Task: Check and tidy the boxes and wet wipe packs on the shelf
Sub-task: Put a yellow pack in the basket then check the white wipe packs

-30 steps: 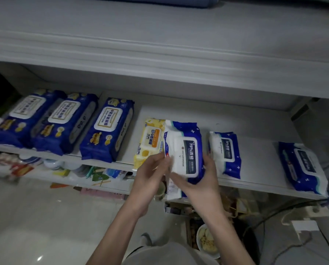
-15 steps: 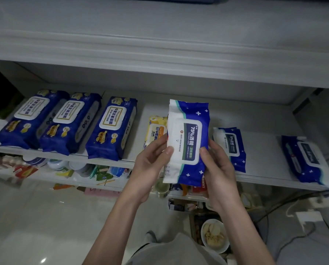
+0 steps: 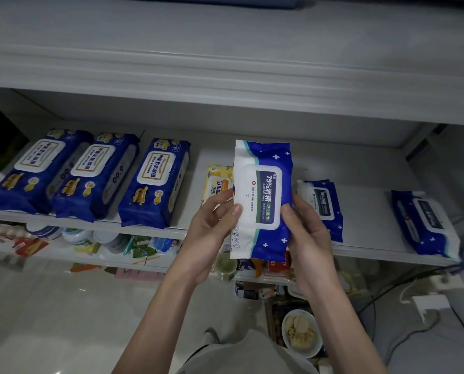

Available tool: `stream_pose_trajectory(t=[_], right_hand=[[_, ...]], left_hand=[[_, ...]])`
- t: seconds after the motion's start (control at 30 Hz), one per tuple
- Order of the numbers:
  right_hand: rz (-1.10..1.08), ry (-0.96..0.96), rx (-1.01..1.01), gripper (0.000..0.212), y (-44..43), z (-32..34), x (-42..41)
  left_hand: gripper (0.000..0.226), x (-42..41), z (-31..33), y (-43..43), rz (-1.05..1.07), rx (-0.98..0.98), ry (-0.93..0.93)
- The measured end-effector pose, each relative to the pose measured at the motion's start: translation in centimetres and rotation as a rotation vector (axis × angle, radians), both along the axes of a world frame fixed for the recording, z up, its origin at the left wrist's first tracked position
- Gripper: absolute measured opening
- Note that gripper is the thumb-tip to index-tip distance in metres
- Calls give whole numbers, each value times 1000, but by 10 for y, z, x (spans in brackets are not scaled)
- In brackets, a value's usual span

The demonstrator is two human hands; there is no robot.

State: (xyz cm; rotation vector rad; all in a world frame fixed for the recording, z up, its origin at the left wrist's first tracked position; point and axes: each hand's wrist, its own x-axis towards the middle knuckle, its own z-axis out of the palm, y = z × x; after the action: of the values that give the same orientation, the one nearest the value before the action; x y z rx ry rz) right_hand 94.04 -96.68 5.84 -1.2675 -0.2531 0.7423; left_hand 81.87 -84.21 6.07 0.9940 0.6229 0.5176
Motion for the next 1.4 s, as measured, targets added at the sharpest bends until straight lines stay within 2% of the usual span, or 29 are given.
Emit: stream_pose_trajectory(t=[0.17,0.23,0.3,0.37,0.5,0.57,0.63,0.77,1.1,1.3,1.4], right_hand=[[37,-57,-31,48,3,3,0],[54,-175,-100,46,6,5,2],[91,-267,-152,45,11,5,2],[142,-248,-131,48,15,1,2],[93,-127,-91,55,18,-13,1],[92,-86,-66,60,16,-16,-2],[91,-63,-30,67,14,-15,-6],[112,-74,21,62,12,-10,-8],[129,-118,25,59,11,-4,-6],[122,-123,34,63,10,-3,-8],[156,-150,10,50,8,-3,-8]], left_hand=[[56,-1,1,-2,63,-40,7],[56,-1,1,-2,127,-24,14],[55,0,1,-1,177,74,55],[55,0,-1,-4,163,133,59],[35,2,-3,-8,115,206,104],[32,3,-4,-8,93,227,118],[37,4,-3,-9,38,191,105],[53,3,-1,-9,-13,146,63],[47,4,6,-7,-26,126,49],[55,3,5,-7,-21,97,44],[55,3,2,-8,8,87,41]])
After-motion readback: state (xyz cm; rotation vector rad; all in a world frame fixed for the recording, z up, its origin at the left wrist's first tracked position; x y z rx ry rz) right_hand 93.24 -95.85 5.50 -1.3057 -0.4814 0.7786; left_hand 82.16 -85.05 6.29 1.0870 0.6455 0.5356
